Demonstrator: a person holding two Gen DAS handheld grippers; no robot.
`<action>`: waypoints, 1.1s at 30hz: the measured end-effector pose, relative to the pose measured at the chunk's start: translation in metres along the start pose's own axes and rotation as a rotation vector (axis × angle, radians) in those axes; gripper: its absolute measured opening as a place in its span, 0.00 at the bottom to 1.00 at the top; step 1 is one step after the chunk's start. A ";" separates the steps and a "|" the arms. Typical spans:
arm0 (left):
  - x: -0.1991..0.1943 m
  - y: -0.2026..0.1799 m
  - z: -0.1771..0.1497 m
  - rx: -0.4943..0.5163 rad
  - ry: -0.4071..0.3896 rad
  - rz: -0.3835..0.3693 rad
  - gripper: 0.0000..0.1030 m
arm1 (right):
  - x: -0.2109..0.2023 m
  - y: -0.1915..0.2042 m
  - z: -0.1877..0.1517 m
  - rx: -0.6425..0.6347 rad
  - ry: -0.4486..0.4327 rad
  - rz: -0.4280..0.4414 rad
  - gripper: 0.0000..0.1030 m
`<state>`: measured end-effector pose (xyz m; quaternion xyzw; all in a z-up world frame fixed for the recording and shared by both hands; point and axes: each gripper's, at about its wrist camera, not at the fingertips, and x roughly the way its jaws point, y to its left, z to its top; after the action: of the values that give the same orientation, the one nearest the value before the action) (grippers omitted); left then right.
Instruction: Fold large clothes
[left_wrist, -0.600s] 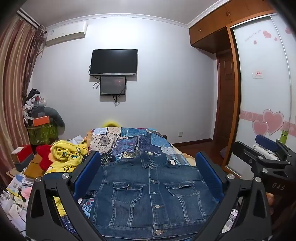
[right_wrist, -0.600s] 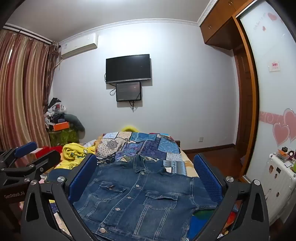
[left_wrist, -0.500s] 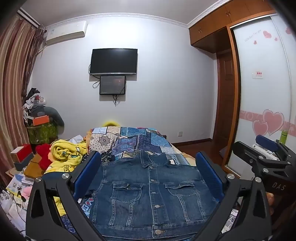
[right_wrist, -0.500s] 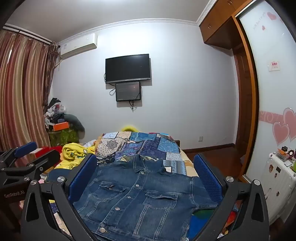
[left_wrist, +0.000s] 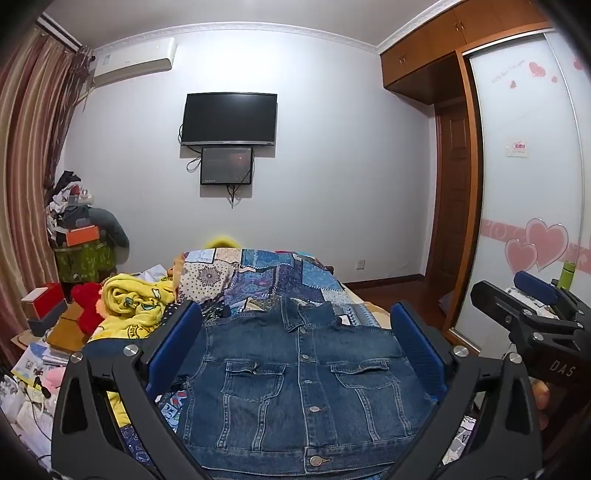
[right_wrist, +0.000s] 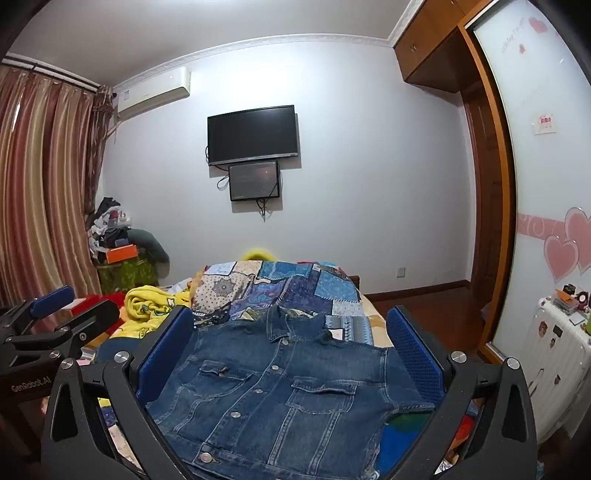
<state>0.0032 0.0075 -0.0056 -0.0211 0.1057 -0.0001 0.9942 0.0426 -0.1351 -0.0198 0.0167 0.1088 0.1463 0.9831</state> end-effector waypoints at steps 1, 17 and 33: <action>0.002 0.002 -0.001 -0.002 0.002 0.000 1.00 | 0.001 -0.001 0.002 0.004 0.003 -0.002 1.00; 0.001 0.003 -0.001 -0.005 0.013 -0.005 1.00 | 0.003 -0.001 0.000 0.014 0.012 -0.001 1.00; 0.005 0.004 -0.001 -0.008 0.027 -0.003 1.00 | 0.004 -0.001 0.001 0.017 0.019 0.000 1.00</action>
<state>0.0076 0.0117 -0.0074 -0.0251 0.1192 -0.0014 0.9926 0.0471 -0.1346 -0.0202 0.0236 0.1195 0.1457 0.9818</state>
